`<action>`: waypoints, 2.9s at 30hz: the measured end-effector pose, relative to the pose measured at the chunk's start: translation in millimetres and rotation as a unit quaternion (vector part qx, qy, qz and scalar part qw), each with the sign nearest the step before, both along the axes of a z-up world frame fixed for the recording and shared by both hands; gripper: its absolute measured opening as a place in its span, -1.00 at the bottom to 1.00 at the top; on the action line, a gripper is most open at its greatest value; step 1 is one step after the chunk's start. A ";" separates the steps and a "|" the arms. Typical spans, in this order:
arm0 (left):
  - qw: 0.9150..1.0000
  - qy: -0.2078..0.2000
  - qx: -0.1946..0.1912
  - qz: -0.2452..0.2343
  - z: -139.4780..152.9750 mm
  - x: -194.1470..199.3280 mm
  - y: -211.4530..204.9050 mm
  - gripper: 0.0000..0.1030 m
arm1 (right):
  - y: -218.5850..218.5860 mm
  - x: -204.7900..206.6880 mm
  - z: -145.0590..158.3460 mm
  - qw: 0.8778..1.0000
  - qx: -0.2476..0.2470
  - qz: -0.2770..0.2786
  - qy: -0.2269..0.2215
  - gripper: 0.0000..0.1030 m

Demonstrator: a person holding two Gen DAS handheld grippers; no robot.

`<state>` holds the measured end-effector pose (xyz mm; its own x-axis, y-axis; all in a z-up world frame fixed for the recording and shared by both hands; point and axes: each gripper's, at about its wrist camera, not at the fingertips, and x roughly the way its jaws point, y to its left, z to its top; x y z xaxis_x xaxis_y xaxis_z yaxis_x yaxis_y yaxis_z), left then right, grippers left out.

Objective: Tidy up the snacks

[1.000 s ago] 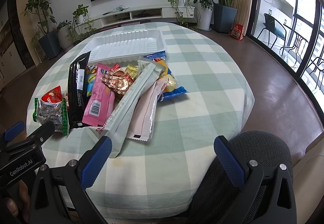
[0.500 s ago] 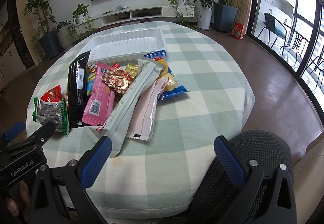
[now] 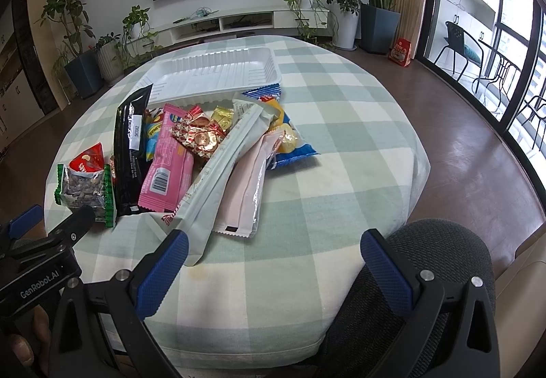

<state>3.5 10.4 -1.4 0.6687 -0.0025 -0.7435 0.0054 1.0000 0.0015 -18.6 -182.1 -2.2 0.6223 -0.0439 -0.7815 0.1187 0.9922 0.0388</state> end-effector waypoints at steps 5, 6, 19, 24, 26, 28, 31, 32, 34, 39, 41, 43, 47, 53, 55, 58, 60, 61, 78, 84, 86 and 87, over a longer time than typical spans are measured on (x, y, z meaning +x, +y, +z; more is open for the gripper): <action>0.999 0.002 -0.046 -0.010 2.4 -2.2 20.4 0.99 | -3.1 0.9 -1.7 1.000 0.007 -0.002 0.001 1.00; 0.997 0.003 -0.073 -0.013 2.8 -2.2 29.3 0.99 | -4.5 1.1 -1.9 1.000 0.012 -0.002 0.001 1.00; 0.990 0.010 -0.138 -0.040 -5.0 -11.2 74.2 0.99 | -19.9 15.0 -4.7 0.993 0.113 0.035 -0.007 0.84; 0.990 -0.002 -0.082 -0.112 1.1 -2.9 40.1 0.98 | -22.7 19.3 -12.4 0.993 0.111 0.048 0.009 0.55; 0.989 0.005 -0.077 -0.127 -2.8 0.1 34.3 0.87 | -25.3 19.7 -13.9 0.992 0.114 0.048 0.009 0.52; 0.987 0.017 -0.088 -0.134 -8.0 4.4 33.9 0.38 | -27.9 19.0 -14.6 0.992 0.117 0.047 0.003 0.52; 0.986 0.025 -0.092 -0.140 -10.9 13.1 30.0 0.12 | -30.5 19.4 -16.3 0.992 0.117 0.047 0.002 0.49; 0.985 0.024 -0.091 -0.143 -11.4 12.4 29.4 0.12 | -31.0 19.7 -17.0 0.992 0.118 0.047 0.004 0.48; 0.985 0.021 -0.092 -0.146 -10.8 18.4 24.4 0.06 | -31.5 21.4 -18.3 0.991 0.124 0.048 0.008 0.44; 0.982 0.018 -0.102 -0.155 -8.4 23.2 27.1 -0.37 | -27.8 22.9 -20.0 0.991 0.119 0.058 0.011 0.30; 0.982 0.021 -0.094 -0.164 -9.2 25.1 24.8 -0.41 | -26.7 23.0 -20.8 0.991 0.119 0.059 0.014 0.24; 0.981 0.023 -0.089 -0.169 -9.7 26.3 22.7 -0.47 | -26.7 22.9 -21.1 0.991 0.119 0.056 0.016 0.22; 0.979 0.021 -0.094 -0.180 -9.5 25.1 22.3 -0.67 | -24.6 21.5 -19.1 0.992 0.114 0.059 0.014 0.07; 0.977 0.010 -0.100 -0.188 -6.6 20.4 23.2 -0.74 | -16.8 23.0 -10.3 0.991 0.112 0.072 0.005 -0.12; 0.974 0.006 -0.117 -0.194 -4.2 17.9 26.4 -0.74 | -15.4 26.2 -7.0 0.990 0.122 0.076 0.006 -0.12; 0.971 0.001 -0.135 -0.200 -1.4 14.3 31.3 -0.74 | -14.1 33.4 -3.3 0.987 0.142 0.078 0.010 -0.13; 0.970 0.001 -0.142 -0.198 -1.2 12.8 34.1 -0.74 | -11.4 37.5 -0.1 0.986 0.146 0.081 0.009 -0.13; 0.969 0.000 -0.147 -0.198 -0.3 12.1 35.2 -0.74 | -9.2 39.8 1.8 0.985 0.151 0.084 0.008 -0.13; 0.962 -0.006 -0.175 -0.210 -2.3 8.0 41.4 -0.74 | -3.9 79.7 -22.8 0.976 0.190 0.073 0.079 -0.35; 0.961 -0.003 -0.176 -0.214 -4.4 8.4 39.3 -0.74 | -8.6 80.4 -27.4 0.972 0.209 0.073 0.075 -0.53; 0.960 -0.002 -0.176 -0.217 -4.9 9.0 38.8 -0.74 | -12.0 80.6 -29.0 0.970 0.220 0.072 0.074 -0.57; 0.960 -0.002 -0.177 -0.218 -5.1 9.0 38.5 -0.74 | -13.1 79.2 -28.9 0.969 0.224 0.070 0.073 -0.59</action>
<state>12.5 48.8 -6.4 0.5494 -0.5343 -0.6424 0.4241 0.8407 -0.3366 60.6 -195.2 -31.1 0.4786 0.3976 -0.7829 0.0201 0.8864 0.4624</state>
